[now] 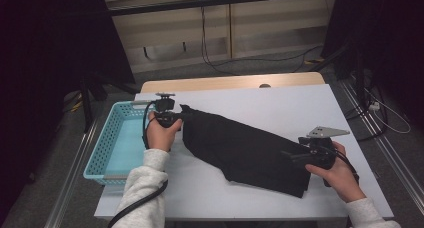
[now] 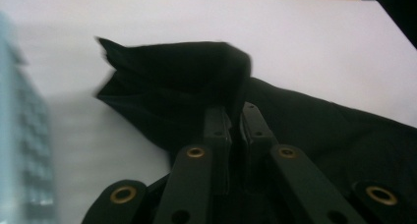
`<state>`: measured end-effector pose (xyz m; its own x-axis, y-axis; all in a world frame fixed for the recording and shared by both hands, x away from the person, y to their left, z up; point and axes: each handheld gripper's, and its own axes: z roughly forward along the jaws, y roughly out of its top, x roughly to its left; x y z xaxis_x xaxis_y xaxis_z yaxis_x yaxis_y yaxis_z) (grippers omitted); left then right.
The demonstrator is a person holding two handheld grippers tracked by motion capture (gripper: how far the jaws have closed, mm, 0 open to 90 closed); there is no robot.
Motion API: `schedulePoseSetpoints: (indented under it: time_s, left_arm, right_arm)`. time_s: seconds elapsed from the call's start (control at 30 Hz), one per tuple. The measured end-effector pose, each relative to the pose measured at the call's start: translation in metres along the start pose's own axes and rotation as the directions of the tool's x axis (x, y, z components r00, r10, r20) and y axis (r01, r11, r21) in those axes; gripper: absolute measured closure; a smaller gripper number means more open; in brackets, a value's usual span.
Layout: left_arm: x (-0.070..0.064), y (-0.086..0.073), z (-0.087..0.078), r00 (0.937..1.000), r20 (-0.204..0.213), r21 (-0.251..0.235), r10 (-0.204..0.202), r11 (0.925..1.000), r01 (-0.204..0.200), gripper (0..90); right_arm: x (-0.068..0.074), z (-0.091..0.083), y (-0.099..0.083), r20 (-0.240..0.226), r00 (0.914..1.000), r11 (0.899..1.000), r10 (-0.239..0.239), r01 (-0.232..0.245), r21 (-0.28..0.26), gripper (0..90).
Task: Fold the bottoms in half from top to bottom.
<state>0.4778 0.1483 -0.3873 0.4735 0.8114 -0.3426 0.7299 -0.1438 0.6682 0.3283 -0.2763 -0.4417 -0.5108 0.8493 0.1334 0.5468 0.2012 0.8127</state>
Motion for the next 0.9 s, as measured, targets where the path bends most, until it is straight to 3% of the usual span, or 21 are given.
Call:
schedulePoseSetpoints:
  time_s: [0.23, 0.37, 0.57, 0.9]
  left_arm:
    - [-0.019, -0.015, 0.01, 0.9969, 0.069, -0.003, 0.038, 0.9993, -0.038, 84.3]
    - [-0.023, -0.023, 0.019, 0.9931, 0.108, -0.008, 0.046, 0.9989, -0.045, 84.3]
    - [-0.03, -0.031, 0.02, 0.9891, 0.126, -0.02, 0.077, 0.997, -0.075, 84.3]
    - [-0.028, -0.039, 0.028, 0.9842, 0.157, 0.012, 0.082, 0.9963, -0.085, 84.3]
  right_arm:
    - [0.003, 0.003, -0.002, -0.013, 0.9999, 1.0, -0.006, 0.006, 0.005, 12.4]
    - [0.005, 0.004, -0.003, -0.02, 0.9998, 1.0, -0.008, 0.009, 0.028, 11.2]
    - [0.005, 0.0, -0.002, -0.014, 0.9999, 1.0, -0.001, 0.001, 0.008, 11.2]
    - [0.007, 0.002, -0.003, -0.008, 0.9999, 1.0, -0.007, 0.008, 0.01, 11.2]
